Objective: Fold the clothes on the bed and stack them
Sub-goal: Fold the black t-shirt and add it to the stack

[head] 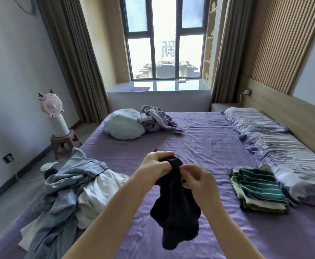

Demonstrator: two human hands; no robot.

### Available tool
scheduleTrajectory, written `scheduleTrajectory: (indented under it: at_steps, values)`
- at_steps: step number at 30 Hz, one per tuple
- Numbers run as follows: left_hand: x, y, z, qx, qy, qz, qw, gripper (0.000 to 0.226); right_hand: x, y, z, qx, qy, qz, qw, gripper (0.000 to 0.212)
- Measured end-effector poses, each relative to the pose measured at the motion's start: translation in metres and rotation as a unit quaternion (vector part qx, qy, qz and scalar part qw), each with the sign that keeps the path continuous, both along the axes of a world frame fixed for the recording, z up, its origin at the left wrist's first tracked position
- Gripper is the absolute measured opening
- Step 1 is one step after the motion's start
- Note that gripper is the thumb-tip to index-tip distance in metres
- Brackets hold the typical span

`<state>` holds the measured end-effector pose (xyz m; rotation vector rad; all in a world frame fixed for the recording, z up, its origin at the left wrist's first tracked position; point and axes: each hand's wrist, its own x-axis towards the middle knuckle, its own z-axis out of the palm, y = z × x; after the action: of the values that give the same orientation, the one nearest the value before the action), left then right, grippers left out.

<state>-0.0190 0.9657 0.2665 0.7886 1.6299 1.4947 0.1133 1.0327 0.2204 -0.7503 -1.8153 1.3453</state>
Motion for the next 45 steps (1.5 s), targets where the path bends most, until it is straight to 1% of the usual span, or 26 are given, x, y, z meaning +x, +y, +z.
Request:
scheduleTrajectory:
  at_steps: [2, 4, 5, 6, 7, 8, 9, 11, 12, 14, 15, 17, 20, 22, 25, 28, 29, 31, 32, 33, 35, 37, 40, 41, 43, 45]
  values:
    - [-0.003, -0.007, -0.005, -0.003, 0.051, 0.014, 0.999, 0.031, 0.003, 0.005, -0.003, -0.068, 0.025, 0.041, 0.997, 0.022]
    - [-0.006, -0.009, -0.009, -0.008, 0.133, 0.029, 0.991, 0.027, 0.003, 0.009, -0.006, -0.065, 0.019, 0.057, 0.996, 0.008]
    - [-0.008, -0.009, -0.01, -0.024, 0.204, 0.038, 0.978, 0.021, 0.001, 0.01, -0.008, -0.058, 0.005, 0.062, 0.996, 0.008]
    - [-0.011, -0.008, -0.009, -0.049, 0.292, 0.041, 0.954, 0.014, -0.001, 0.008, -0.01, -0.05, -0.023, 0.065, 0.996, 0.016]
    - [-0.013, -0.007, -0.008, -0.078, 0.378, 0.041, 0.921, 0.007, -0.004, 0.006, -0.014, -0.044, -0.059, 0.067, 0.995, 0.022]
    - [-0.014, -0.006, -0.006, -0.096, 0.435, 0.045, 0.894, 0.006, -0.006, 0.002, -0.016, -0.038, -0.089, 0.068, 0.993, 0.024]
    - [-0.015, -0.006, -0.004, -0.095, 0.454, 0.051, 0.885, 0.006, -0.008, 0.0, -0.018, -0.03, -0.099, 0.065, 0.993, 0.022]
    - [-0.016, -0.005, 0.0, -0.061, 0.44, 0.066, 0.894, 0.007, -0.008, 0.001, -0.019, -0.026, -0.077, 0.045, 0.996, 0.007]
    - [-0.018, -0.005, 0.004, -0.042, 0.403, 0.07, 0.912, 0.012, -0.006, 0.005, -0.017, -0.043, -0.047, 0.045, 0.997, 0.009]
    - [-0.021, -0.009, 0.012, -0.01, 0.263, 0.046, 0.964, 0.024, 0.0, 0.015, -0.009, -0.091, 0.004, 0.074, 0.993, 0.017]
    - [-0.024, -0.011, 0.015, 0.002, 0.197, 0.029, 0.98, 0.031, 0.003, 0.02, -0.004, -0.1, 0.013, 0.095, 0.99, 0.017]
    - [-0.028, -0.016, 0.018, 0.011, 0.128, 0.013, 0.992, 0.039, 0.006, 0.028, 0.005, -0.09, 0.015, 0.137, 0.986, 0.02]
    - [-0.035, -0.022, 0.022, 0.019, 0.084, 0.004, 0.996, 0.039, 0.007, 0.035, 0.017, -0.04, 0.025, 0.14, 0.989, 0.035]
    - [-0.039, -0.026, 0.026, 0.021, 0.08, 0.003, 0.997, 0.036, 0.008, 0.038, 0.026, -0.016, 0.047, 0.126, 0.991, 0.04]
    - [-0.045, -0.035, 0.032, 0.042, 0.123, -0.034, 0.991, 0.012, 0.007, 0.037, 0.039, -0.014, 0.064, 0.141, 0.988, 0.038]
    - [-0.05, -0.043, 0.037, 0.043, 0.254, -0.12, 0.959, 0.037, 0.002, 0.034, 0.052, 0.008, 0.051, 0.16, 0.986, 0.034]
    - [-0.05, -0.044, 0.039, 0.042, 0.291, -0.135, 0.946, 0.04, 0.001, 0.034, 0.057, 0.016, 0.048, 0.166, 0.985, 0.032]
    - [-0.051, -0.046, 0.043, 0.043, 0.353, -0.127, 0.926, 0.037, -0.002, 0.033, 0.066, 0.026, 0.045, 0.184, 0.982, 0.031]
    - [-0.052, -0.046, 0.044, 0.042, 0.363, -0.122, 0.923, 0.036, -0.003, 0.032, 0.07, 0.027, 0.047, 0.196, 0.979, 0.032]
    - [-0.052, -0.046, 0.046, 0.038, 0.351, -0.125, 0.927, 0.036, -0.003, 0.032, 0.073, 0.022, 0.053, 0.211, 0.976, 0.034]
    - [-0.049, -0.044, 0.047, 0.027, 0.269, -0.152, 0.951, 0.035, -0.003, 0.031, 0.077, -0.002, 0.069, 0.247, 0.967, 0.035]
    - [-0.043, -0.04, 0.046, 0.021, 0.202, -0.18, 0.963, 0.027, -0.003, 0.032, 0.08, -0.036, 0.081, 0.272, 0.958, 0.036]
    - [-0.034, -0.031, 0.043, -0.006, 0.209, -0.197, 0.958, 0.009, -0.002, 0.037, 0.083, -0.075, 0.082, 0.287, 0.951, 0.04]
    - [-0.033, -0.03, 0.043, -0.015, 0.214, -0.192, 0.958, 0.009, 0.0, 0.039, 0.084, -0.082, 0.079, 0.288, 0.951, 0.043]
    - [-0.033, -0.026, 0.041, -0.007, 0.191, -0.173, 0.966, 0.011, 0.007, 0.045, 0.083, -0.091, 0.071, 0.287, 0.951, 0.045]
    - [-0.031, -0.023, 0.045, 0.016, 0.153, -0.169, 0.974, 0.012, 0.013, 0.049, 0.083, -0.093, 0.066, 0.296, 0.948, 0.033]
